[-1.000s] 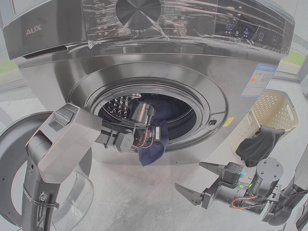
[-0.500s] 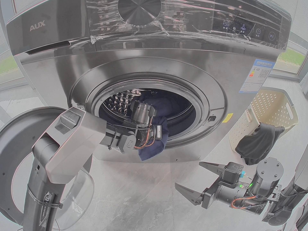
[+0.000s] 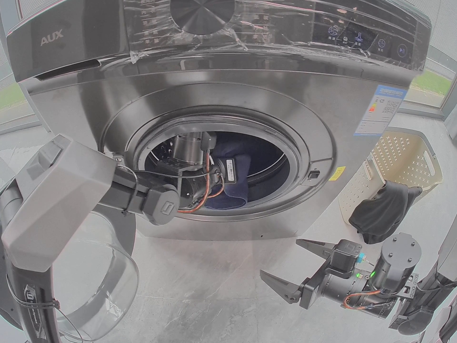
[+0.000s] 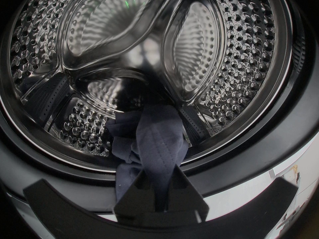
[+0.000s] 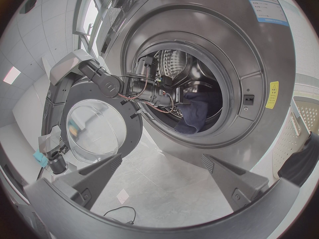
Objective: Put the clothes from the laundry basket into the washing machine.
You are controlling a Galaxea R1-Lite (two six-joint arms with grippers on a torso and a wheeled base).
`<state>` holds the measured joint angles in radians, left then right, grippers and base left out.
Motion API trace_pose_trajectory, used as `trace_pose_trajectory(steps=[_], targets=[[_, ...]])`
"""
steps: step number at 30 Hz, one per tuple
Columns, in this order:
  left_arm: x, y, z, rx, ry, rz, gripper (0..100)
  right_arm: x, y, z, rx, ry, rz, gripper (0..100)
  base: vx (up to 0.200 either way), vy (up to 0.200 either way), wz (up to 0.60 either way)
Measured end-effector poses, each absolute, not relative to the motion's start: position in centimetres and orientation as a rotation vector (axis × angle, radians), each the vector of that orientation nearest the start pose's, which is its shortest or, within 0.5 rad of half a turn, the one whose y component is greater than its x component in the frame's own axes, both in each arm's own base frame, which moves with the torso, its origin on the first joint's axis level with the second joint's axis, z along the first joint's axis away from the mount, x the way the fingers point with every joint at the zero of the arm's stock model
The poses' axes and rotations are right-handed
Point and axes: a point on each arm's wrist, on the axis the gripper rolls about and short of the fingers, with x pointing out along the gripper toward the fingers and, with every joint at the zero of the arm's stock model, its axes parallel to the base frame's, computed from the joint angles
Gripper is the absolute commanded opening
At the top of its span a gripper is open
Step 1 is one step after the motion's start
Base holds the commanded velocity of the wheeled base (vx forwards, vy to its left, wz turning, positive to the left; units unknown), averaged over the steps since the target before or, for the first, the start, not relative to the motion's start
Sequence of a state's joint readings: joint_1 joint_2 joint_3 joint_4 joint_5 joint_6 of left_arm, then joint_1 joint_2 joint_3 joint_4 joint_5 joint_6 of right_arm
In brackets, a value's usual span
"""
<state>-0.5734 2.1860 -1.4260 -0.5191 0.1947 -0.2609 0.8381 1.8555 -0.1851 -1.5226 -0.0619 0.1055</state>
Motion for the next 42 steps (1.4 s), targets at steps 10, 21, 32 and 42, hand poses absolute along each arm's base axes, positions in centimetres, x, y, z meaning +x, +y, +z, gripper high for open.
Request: trace_pose_trajectory(steps=[10, 21, 32, 42], targets=[[38.8, -24.6, 13.9, -0.179, 0.228, -0.352, 0, 16.4, 18.0, 9.2, 0.035, 0.177, 0.766, 100, 0.0, 0.0, 0.0], [41.1, -25.4, 11.1, -0.174, 0.243, -0.339, 0, 16.4, 18.0, 9.2, 0.035, 0.176, 0.766, 100, 0.0, 0.0, 0.0], [45.7, -26.0, 12.6, -0.239, 0.082, -0.304, 0, 16.4, 18.0, 9.2, 0.036, 0.175, 0.766, 100, 0.0, 0.0, 0.0], [48.4, -25.4, 10.9, -0.244, 0.075, -0.239, 100, 16.4, 18.0, 9.1, 0.034, 0.178, 0.766, 100, 0.0, 0.0, 0.0]])
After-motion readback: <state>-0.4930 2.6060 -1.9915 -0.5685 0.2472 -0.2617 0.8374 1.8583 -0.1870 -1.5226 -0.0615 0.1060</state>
